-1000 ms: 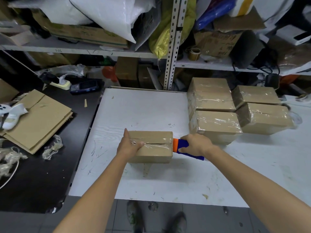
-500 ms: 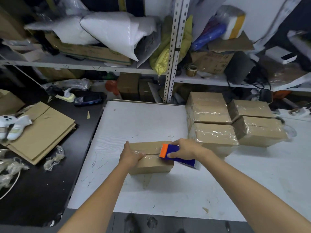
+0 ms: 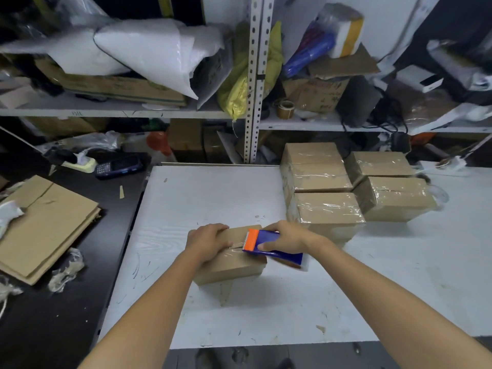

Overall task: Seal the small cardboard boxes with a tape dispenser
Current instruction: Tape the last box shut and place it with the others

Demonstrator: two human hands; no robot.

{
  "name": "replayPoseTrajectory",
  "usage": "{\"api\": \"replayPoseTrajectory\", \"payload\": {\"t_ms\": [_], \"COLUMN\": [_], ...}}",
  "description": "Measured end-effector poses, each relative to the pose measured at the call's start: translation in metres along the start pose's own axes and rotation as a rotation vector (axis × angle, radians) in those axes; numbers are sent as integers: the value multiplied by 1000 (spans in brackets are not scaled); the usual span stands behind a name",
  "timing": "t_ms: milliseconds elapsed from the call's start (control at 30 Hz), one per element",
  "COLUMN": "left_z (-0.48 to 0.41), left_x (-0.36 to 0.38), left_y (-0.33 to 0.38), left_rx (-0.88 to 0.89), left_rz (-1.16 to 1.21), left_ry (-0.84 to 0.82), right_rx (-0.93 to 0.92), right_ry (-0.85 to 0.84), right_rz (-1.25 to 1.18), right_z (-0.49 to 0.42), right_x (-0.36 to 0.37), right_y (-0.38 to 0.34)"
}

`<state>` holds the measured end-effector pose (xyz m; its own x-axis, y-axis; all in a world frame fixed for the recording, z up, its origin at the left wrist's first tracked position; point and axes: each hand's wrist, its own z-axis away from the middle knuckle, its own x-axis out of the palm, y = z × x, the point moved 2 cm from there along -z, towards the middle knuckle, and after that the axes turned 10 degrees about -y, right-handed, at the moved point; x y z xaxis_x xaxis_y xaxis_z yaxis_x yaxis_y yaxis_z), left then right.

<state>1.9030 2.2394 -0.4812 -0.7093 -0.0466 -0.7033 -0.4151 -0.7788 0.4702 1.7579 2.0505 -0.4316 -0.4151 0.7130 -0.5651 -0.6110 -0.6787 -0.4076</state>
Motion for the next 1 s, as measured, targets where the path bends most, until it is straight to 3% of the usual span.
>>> {"api": "replayPoseTrajectory", "payload": {"t_ms": [300, 433, 567, 733, 1000], "left_z": [17, 26, 33, 47, 52], "left_x": [-7, -9, -1, 27, 30], "left_y": [-10, -25, -24, -18, -19], "left_rx": [-182, -255, -263, -288, -307], "left_rz": [90, 195, 302, 731, 763], "left_ry": [52, 46, -33, -83, -62], "right_rx": [-121, -36, -88, -208, -257], "right_ry": [183, 228, 204, 140, 124], "right_rz": [-107, 65, -13, -154, -165], "right_z": [26, 35, 31, 20, 18], "right_x": [-19, -47, -34, -6, 0], "right_y": [-8, 14, 14, -6, -23]}}
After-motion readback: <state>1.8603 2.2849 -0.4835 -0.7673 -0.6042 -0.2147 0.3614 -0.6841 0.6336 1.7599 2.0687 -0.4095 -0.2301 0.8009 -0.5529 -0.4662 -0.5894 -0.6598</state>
